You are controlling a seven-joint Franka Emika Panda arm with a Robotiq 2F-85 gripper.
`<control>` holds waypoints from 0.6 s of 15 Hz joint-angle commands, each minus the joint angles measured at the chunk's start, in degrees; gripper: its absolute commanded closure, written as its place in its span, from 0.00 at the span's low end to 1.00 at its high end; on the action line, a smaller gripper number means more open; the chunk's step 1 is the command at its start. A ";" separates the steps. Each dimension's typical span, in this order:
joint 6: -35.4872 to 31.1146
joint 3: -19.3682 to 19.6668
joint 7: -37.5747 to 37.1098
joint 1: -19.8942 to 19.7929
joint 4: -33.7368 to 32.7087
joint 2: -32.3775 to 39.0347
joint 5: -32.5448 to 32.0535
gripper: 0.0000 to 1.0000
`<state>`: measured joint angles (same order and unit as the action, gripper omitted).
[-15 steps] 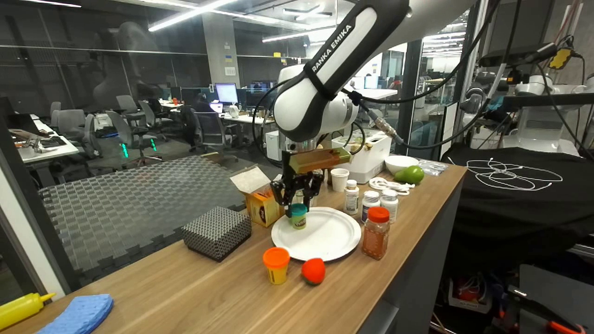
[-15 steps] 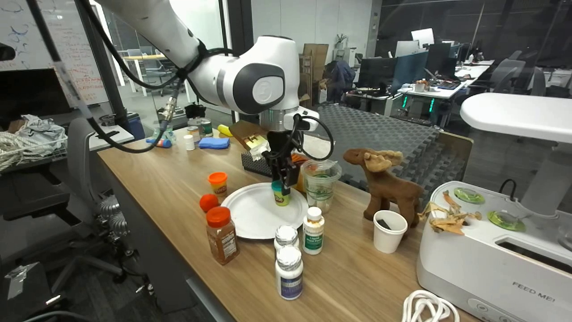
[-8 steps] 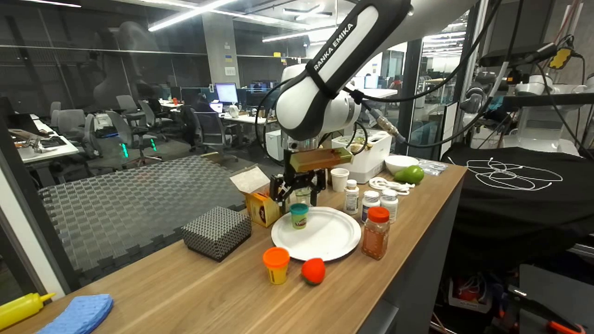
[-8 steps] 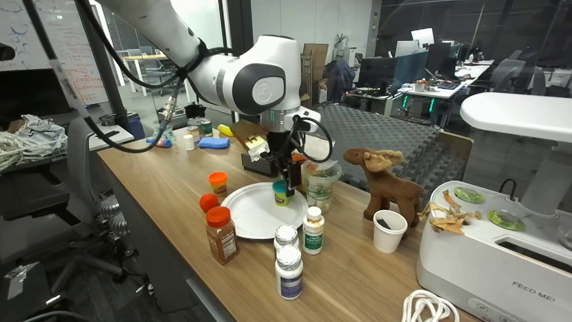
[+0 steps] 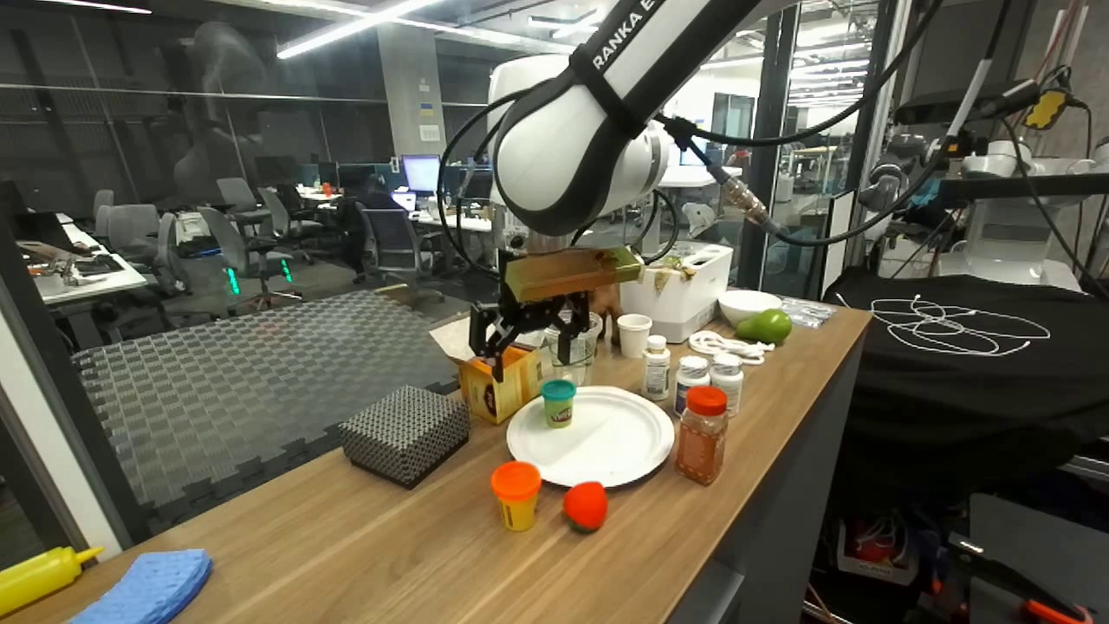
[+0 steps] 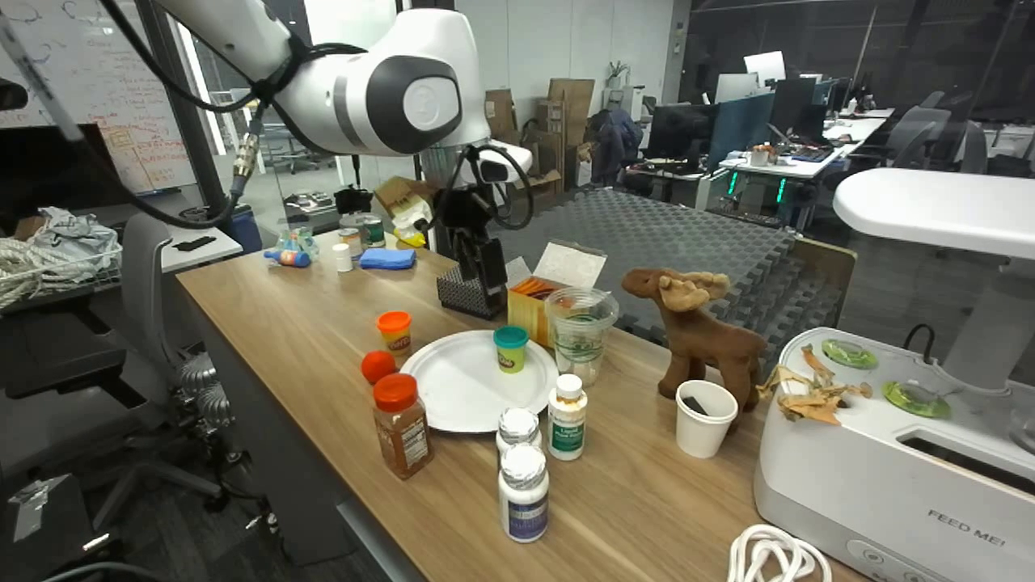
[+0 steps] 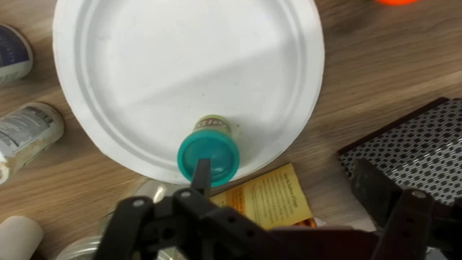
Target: Pick up all the objects surrounding the white plate and arrange them on the plate
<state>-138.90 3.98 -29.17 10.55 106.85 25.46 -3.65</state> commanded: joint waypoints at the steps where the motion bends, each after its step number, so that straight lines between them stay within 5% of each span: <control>1: -0.02 -0.56 -4.60 3.61 5.33 -4.65 -2.16 0.00; 9: 5.01 -2.92 -10.25 8.05 10.59 -7.42 -6.39 0.00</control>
<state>-136.12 1.31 -36.87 17.78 114.65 21.37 -6.77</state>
